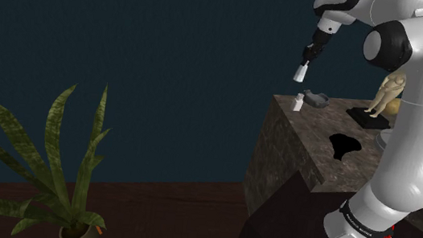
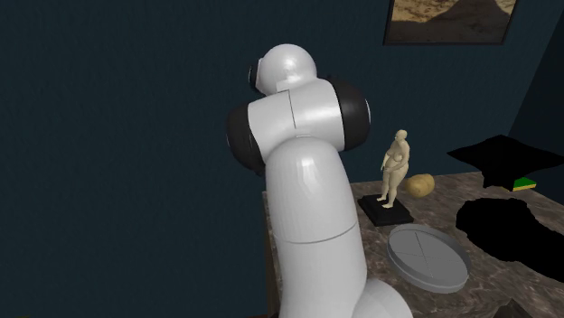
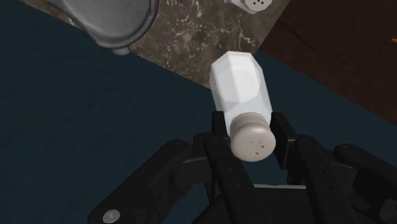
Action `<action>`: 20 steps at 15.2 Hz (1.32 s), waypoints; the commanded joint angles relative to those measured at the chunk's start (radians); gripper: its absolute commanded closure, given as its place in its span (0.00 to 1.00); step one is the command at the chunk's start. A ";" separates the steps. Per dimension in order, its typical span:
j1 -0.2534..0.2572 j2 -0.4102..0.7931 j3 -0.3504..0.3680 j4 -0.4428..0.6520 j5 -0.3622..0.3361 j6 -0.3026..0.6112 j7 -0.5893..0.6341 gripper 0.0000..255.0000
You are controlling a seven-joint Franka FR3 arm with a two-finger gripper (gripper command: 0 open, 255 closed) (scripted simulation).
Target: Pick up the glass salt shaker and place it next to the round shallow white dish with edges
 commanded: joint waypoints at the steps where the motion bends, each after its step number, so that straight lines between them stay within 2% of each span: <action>1: -0.003 -0.001 -0.001 0.026 -0.002 -0.026 0.006 1.00; 7: -0.019 0.005 -0.003 0.105 -0.002 -0.098 0.019 1.00; 13: -0.020 -0.140 -0.054 -0.081 -0.075 -0.050 -0.067 1.00; 20: -0.057 -0.269 -0.111 -0.219 -0.153 -0.029 -0.169 1.00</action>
